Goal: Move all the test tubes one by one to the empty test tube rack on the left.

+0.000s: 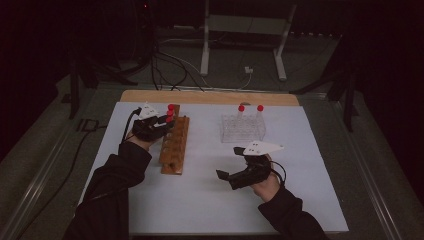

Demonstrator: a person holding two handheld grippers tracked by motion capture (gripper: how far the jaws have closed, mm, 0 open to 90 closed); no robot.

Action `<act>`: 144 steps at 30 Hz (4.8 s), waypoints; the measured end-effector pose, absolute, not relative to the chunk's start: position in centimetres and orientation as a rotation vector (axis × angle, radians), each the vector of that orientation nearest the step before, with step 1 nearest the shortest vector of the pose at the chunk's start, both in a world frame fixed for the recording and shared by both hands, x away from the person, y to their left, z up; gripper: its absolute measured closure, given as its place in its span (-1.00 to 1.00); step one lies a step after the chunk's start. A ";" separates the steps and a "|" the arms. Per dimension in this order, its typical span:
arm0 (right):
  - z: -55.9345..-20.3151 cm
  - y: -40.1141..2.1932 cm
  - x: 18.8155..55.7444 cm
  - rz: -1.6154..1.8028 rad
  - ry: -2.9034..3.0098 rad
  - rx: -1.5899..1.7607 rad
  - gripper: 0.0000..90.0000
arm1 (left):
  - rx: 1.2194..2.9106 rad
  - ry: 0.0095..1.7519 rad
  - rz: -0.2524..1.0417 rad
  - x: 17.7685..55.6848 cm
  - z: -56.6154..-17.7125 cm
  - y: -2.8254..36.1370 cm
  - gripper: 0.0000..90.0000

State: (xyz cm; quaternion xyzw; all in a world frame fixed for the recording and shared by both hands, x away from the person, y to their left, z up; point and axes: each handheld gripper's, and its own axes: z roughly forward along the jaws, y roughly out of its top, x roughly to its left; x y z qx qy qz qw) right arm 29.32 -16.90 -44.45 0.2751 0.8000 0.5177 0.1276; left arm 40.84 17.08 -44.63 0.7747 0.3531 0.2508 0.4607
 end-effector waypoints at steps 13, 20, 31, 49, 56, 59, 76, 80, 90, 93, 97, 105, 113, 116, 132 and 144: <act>-44.1 -17.5 29.6 1.507 2.289 0.815 -1.00 | 1.904 0.856 0.518 38.9 -43.3 17.8 -0.73; -43.4 -18.3 29.9 1.502 2.251 0.830 -1.00 | 1.895 0.778 0.450 36.7 -42.8 18.0 -0.97; -42.5 -20.0 31.2 1.442 2.192 0.856 -1.00 | 1.896 0.690 0.384 33.3 -43.7 18.1 -0.99; -42.2 -23.2 35.3 1.359 2.050 0.998 -1.00 | 1.879 0.637 0.358 30.3 -45.8 18.1 -0.99; -42.9 -24.2 37.2 1.320 2.006 1.070 -1.00 | 1.883 0.627 0.351 29.9 -45.9 18.1 -0.99; -43.2 -24.6 38.0 1.314 1.991 1.098 -1.00 | 1.882 0.623 0.349 29.9 -45.9 18.1 -0.99; -44.8 -26.1 42.1 1.212 1.901 1.248 -0.74 | 1.888 0.601 0.342 29.6 -45.7 17.9 -0.99; -45.3 -26.3 42.9 1.185 1.883 1.261 -0.57 | 1.888 0.605 0.339 29.6 -45.8 17.9 -0.99; -46.1 -26.3 44.8 1.135 1.895 1.277 -0.06 | 1.888 0.600 0.333 29.5 -45.9 17.8 -0.99; -46.2 -26.3 45.2 1.129 1.895 1.278 0.09 | 1.891 0.594 0.330 29.5 -45.9 17.7 -0.99; -46.3 -26.0 45.8 1.120 1.926 1.282 0.23 | 1.894 0.596 0.336 29.5 -45.9 17.6 -0.99; -46.6 -25.5 46.5 1.081 1.929 1.294 0.46 | 1.889 0.600 0.328 29.6 -45.9 17.7 -0.99; -46.8 -25.3 46.8 1.060 1.925 1.300 0.65 | 1.889 0.594 0.326 29.5 -45.9 17.7 -0.99; -46.7 -25.4 46.8 1.057 1.925 1.299 0.66 | 1.892 0.593 0.327 29.5 -45.9 17.7 -0.99; -44.3 -25.5 45.8 1.079 1.902 1.235 0.66 | 1.896 0.583 0.321 29.4 -45.7 17.5 -0.99; -41.9 -25.6 43.9 1.103 1.881 1.151 0.66 | 1.905 0.575 0.320 29.4 -45.5 17.3 -0.99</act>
